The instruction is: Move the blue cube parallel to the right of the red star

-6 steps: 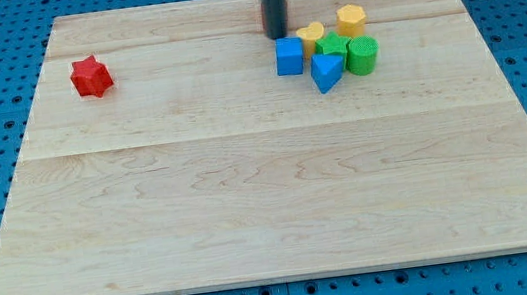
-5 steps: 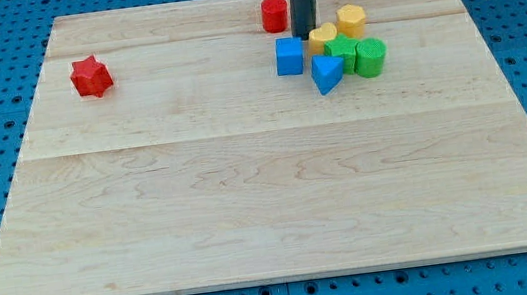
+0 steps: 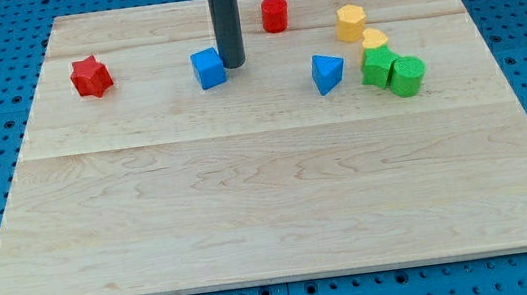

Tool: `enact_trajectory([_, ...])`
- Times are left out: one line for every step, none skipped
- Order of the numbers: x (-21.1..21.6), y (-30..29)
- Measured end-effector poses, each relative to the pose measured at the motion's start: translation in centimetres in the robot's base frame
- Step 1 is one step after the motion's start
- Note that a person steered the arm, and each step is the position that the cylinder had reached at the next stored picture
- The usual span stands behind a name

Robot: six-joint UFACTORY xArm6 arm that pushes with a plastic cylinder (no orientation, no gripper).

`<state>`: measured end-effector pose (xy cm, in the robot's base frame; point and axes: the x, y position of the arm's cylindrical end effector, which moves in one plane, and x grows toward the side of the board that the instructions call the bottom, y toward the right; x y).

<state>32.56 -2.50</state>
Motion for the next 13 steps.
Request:
enact_trajectory([2.6, 2.1])
enact_trajectory([2.5, -1.0])
enact_trajectory([0.7, -3.1])
enact_trajectory([0.8, -0.2])
enact_trajectory([-0.8, -0.2])
enact_trajectory([-1.6, -1.1])
enact_trajectory([-1.6, -2.6])
enact_trajectory([-1.4, -5.0])
enact_trajectory([0.1, -5.0])
enact_trajectory([0.4, -5.1])
enact_trajectory([0.1, -3.7])
enact_trajectory([-2.9, -3.0])
enact_trajectory([-3.3, -6.3])
